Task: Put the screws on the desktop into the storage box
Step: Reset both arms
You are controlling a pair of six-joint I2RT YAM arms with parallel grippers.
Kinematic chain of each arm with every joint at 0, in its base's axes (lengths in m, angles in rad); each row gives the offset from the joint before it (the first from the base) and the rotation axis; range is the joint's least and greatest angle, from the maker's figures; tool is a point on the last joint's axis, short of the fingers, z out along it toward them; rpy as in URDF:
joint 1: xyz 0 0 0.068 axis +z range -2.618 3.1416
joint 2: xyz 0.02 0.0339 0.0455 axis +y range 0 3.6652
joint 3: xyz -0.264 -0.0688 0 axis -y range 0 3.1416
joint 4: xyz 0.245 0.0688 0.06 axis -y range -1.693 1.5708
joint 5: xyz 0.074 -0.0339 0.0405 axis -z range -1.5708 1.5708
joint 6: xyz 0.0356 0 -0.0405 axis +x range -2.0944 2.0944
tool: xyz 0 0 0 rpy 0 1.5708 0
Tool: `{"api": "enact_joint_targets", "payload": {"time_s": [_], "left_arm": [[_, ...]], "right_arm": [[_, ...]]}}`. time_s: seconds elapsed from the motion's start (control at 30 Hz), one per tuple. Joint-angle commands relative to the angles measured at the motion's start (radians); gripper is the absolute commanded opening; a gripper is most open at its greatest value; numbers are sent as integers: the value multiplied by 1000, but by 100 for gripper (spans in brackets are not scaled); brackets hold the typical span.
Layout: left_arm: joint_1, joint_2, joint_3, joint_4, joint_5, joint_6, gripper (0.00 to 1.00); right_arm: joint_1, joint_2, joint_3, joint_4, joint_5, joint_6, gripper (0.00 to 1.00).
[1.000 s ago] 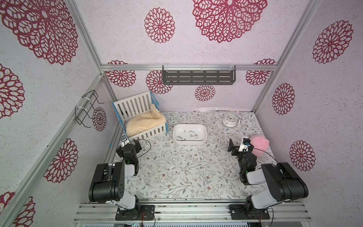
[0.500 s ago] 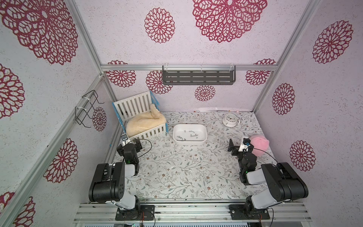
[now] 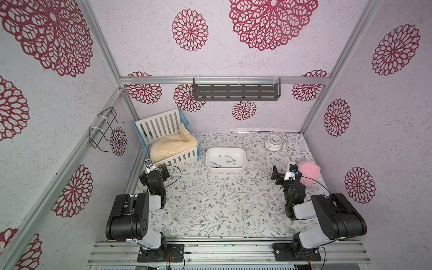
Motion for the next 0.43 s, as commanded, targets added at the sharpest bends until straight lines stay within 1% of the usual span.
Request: {"api": "enact_joint_targets", "payload": {"time_s": [0.0,0.4], "left_arm": [[-4,-2,13,31,-7,9,97],[-5,-1,13,31,-7,9,97]], "right_arm": [[0,1,5,35,2,6,99],[3,1,3,41,11,3,99]]}}
